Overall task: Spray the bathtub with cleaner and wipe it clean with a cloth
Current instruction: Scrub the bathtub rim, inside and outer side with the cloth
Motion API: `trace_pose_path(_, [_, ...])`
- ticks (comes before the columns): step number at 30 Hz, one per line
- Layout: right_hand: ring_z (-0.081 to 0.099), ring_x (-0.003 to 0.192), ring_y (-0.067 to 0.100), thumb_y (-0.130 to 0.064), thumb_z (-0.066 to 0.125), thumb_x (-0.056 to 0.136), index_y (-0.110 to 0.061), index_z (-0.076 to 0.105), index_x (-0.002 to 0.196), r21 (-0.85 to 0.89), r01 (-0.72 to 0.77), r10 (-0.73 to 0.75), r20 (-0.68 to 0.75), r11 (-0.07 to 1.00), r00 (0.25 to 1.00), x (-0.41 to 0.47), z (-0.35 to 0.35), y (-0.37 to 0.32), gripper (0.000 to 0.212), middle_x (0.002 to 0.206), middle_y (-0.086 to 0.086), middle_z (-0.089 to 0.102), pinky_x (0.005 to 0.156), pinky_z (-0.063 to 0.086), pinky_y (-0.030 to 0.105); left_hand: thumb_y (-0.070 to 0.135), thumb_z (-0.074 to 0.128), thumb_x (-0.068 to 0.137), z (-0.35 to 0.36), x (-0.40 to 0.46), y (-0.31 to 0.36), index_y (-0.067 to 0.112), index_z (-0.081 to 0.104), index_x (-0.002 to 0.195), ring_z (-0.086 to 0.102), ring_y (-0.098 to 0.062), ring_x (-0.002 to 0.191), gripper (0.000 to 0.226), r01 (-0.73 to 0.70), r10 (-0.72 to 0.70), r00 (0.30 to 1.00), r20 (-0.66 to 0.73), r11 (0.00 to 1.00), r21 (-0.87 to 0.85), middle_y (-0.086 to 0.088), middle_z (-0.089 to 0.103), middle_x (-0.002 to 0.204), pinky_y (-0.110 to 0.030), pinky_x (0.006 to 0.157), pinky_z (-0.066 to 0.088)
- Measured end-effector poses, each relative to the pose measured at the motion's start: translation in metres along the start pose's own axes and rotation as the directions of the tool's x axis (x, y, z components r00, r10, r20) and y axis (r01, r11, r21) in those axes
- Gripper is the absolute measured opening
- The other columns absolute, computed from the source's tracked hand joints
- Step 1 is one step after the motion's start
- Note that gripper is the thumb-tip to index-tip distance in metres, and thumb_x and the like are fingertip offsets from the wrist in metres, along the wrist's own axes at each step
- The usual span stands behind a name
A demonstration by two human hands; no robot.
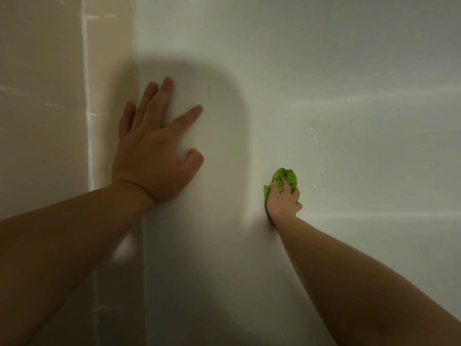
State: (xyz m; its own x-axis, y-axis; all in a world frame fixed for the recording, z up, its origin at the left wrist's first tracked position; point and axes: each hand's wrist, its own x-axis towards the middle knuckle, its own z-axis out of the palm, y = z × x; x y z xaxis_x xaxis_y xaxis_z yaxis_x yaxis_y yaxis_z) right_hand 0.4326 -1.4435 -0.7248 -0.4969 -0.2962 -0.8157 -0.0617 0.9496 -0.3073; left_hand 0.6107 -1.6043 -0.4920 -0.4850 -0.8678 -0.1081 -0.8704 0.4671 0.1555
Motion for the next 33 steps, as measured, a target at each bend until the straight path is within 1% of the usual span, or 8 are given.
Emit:
trace_pose_path(9, [0.032,0.137,0.031,-0.041,0.042,0.106,-0.037,0.037,0.156,0.087,0.285,-0.285,-0.011,0.954,0.958,-0.018,0.001,0.005,0.051,0.158,0.0,0.032,0.117,0.021,0.04,0.047,0.054,0.078,0.001,0.003,-0.003,0.032,0.042,0.156,0.015,-0.025,0.158,0.08,-0.012,0.011,0.999,-0.053,1.0,-0.019,-0.005,0.02,0.17,-0.051,0.126,0.012])
trace_pose_path(12, [0.022,0.145,0.035,-0.045,0.035,0.107,-0.037,0.027,0.16,-0.09,0.115,-0.116,-0.007,0.989,0.993,0.01,-0.005,0.016,0.054,0.166,0.005,0.018,0.118,0.018,0.041,0.047,0.053,0.078,0.001,0.005,-0.003,0.029,0.038,0.158,0.017,-0.023,0.157,0.084,0.003,-0.005,0.998,-0.067,1.0,-0.03,-0.002,0.022,0.17,-0.049,0.126,0.013])
trace_pose_path(16, [0.021,0.147,0.035,-0.041,0.028,0.108,-0.038,0.025,0.161,0.072,-0.083,0.088,-0.066,0.994,0.994,0.031,-0.001,-0.041,0.053,0.168,0.007,0.013,0.117,0.019,0.042,0.045,0.053,0.077,0.002,0.006,-0.002,0.026,0.039,0.158,0.019,-0.022,0.157,0.085,0.001,-0.005,0.996,-0.087,0.999,-0.037,-0.002,0.024,0.169,-0.05,0.126,0.015])
trace_pose_path(20, [0.035,0.14,0.034,-0.043,0.038,0.1,-0.04,0.04,0.154,0.265,0.204,-0.199,-0.045,0.943,0.979,0.001,-0.01,-0.11,0.055,0.162,0.004,0.029,0.119,0.02,0.042,0.045,0.054,0.078,0.001,0.008,-0.004,0.025,0.038,0.158,0.018,-0.022,0.157,0.084,-0.009,0.008,0.997,-0.078,1.0,-0.022,-0.001,0.023,0.17,-0.05,0.126,0.015])
trace_pose_path(25, [0.034,0.131,0.019,-0.049,0.046,0.095,-0.044,0.045,0.151,0.234,0.601,-0.589,-0.126,0.764,0.798,-0.069,-0.008,-0.092,0.056,0.154,-0.005,0.037,0.114,0.024,0.031,0.04,0.055,0.08,0.001,0.01,-0.004,0.022,0.04,0.157,0.021,-0.022,0.157,0.081,-0.021,0.018,0.995,-0.098,0.999,-0.03,-0.001,0.027,0.169,-0.052,0.125,0.018])
trace_pose_path(27, [0.037,0.13,0.019,-0.049,0.046,0.096,-0.045,0.046,0.15,0.207,0.577,-0.557,-0.151,0.79,0.817,-0.063,-0.002,-0.067,0.053,0.152,-0.005,0.039,0.114,0.026,0.032,0.039,0.054,0.081,0.0,0.01,-0.004,0.021,0.041,0.157,0.022,-0.022,0.157,0.079,-0.02,0.015,0.994,-0.108,0.999,-0.047,0.0,0.028,0.168,-0.052,0.125,0.019])
trace_pose_path(31, [0.04,0.136,0.037,-0.046,0.045,0.102,-0.044,0.042,0.152,0.217,0.167,-0.152,-0.084,0.962,0.985,-0.015,-0.004,-0.078,0.05,0.159,0.004,0.035,0.119,0.025,0.044,0.038,0.052,0.083,0.0,0.012,-0.006,0.02,0.042,0.156,0.022,-0.02,0.156,0.076,-0.029,0.021,0.993,-0.115,0.997,-0.076,0.0,0.03,0.168,-0.051,0.125,0.019])
trace_pose_path(33, [0.039,0.138,0.037,-0.043,0.045,0.104,-0.041,0.042,0.153,0.23,0.182,-0.161,-0.108,0.956,0.981,-0.02,-0.005,-0.107,0.049,0.16,0.007,0.034,0.121,0.023,0.044,0.039,0.051,0.085,0.001,0.012,-0.008,0.019,0.042,0.156,0.023,-0.02,0.156,0.075,-0.036,0.026,0.993,-0.118,0.995,-0.087,-0.001,0.031,0.167,-0.051,0.125,0.019])
